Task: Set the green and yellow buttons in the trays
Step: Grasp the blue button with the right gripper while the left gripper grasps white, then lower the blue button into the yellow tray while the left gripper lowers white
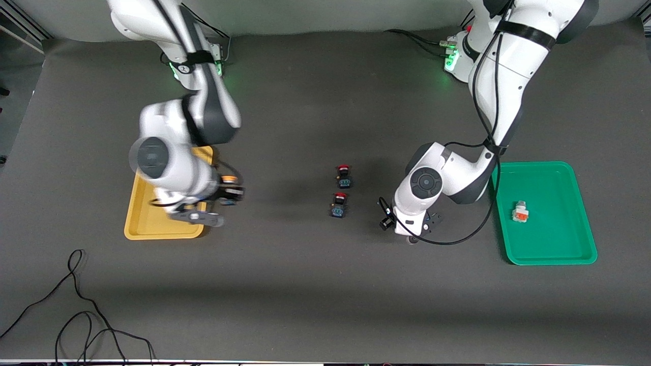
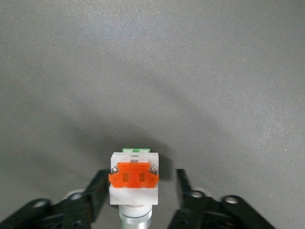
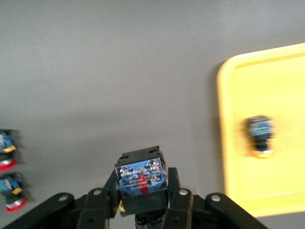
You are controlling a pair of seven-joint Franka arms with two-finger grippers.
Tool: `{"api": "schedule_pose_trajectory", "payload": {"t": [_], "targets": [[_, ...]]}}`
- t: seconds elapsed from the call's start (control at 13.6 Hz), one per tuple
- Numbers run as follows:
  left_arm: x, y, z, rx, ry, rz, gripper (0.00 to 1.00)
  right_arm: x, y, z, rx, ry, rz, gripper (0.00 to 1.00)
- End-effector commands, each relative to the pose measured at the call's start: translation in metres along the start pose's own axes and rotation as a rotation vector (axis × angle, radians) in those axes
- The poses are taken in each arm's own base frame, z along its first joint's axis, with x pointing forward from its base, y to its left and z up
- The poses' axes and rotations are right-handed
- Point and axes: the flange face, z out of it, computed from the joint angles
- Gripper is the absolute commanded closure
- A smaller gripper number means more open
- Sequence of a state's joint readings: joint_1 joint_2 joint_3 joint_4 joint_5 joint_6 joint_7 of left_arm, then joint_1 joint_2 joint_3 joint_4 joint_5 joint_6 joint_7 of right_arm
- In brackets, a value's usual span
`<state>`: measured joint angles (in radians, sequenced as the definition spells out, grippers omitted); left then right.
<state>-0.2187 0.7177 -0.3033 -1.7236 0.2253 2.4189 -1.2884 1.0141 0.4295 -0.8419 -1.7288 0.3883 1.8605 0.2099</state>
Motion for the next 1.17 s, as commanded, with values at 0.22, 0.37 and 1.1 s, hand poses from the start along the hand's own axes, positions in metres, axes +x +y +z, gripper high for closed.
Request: {"api": "schedule_pose_trajectory", "payload": {"t": [0.22, 0.37, 1.1], "targets": [[-0.003, 0.006, -0.024, 0.000, 0.045, 0.010, 0.83, 0.023, 0.143, -0.026, -0.009, -0.011, -0.148, 1.00], [-0.012, 0.007, -0.076, 0.043, 0.065, 0.026, 0.84, 0.026, 0.160, -0.005, -0.029, -0.039, -0.155, 1.00], [0.176, -0.192, -0.253, 0.159, -0.082, 0.602, 0.83, -0.003, 0.200, 0.163, -0.097, 0.099, -0.210, 1.00]]}}
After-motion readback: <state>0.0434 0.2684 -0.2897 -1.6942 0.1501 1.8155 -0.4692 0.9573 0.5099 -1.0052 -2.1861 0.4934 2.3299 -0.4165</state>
